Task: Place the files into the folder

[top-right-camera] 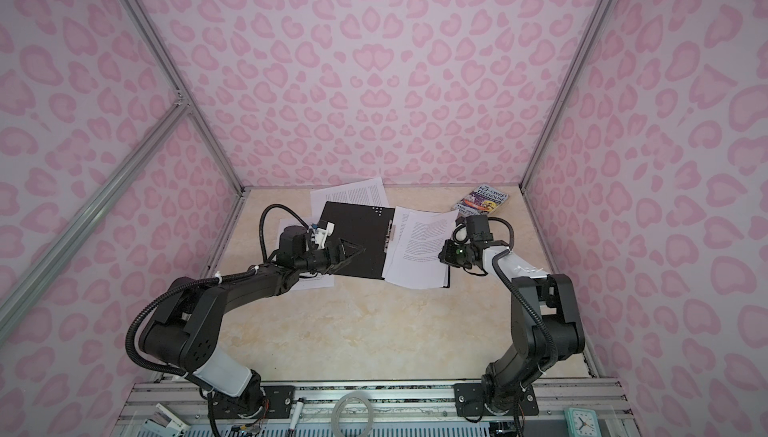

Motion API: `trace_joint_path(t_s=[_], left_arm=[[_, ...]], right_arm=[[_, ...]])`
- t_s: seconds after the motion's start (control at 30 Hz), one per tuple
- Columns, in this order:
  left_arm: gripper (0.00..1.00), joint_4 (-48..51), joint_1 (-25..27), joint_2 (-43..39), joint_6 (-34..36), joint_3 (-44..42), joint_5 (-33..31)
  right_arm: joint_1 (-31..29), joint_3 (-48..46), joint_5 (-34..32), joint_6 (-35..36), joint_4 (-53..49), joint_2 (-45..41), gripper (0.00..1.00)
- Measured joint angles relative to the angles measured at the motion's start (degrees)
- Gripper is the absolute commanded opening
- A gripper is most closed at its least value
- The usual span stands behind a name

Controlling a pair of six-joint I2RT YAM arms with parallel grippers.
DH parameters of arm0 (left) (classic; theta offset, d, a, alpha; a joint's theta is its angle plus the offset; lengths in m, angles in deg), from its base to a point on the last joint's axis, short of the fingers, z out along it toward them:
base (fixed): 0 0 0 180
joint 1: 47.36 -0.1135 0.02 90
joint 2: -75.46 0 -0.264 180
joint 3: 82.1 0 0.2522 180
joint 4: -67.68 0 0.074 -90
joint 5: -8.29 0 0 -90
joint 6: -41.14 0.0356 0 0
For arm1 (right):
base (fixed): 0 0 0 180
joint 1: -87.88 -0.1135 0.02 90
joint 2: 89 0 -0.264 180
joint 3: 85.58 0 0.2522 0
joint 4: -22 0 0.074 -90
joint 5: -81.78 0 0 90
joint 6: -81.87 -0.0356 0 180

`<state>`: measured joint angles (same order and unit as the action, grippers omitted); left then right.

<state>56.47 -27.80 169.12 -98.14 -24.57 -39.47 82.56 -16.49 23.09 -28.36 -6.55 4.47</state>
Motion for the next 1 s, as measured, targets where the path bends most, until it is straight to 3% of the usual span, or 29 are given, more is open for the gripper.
trace_joint_path(t_s=[1.0], left_arm=[[0.98, -0.4, 0.0, 3.6, -0.6, 0.8, 1.0]], right_arm=[[-1.3, 8.2, 2.8, 2.0, 1.2, 7.3, 0.00]])
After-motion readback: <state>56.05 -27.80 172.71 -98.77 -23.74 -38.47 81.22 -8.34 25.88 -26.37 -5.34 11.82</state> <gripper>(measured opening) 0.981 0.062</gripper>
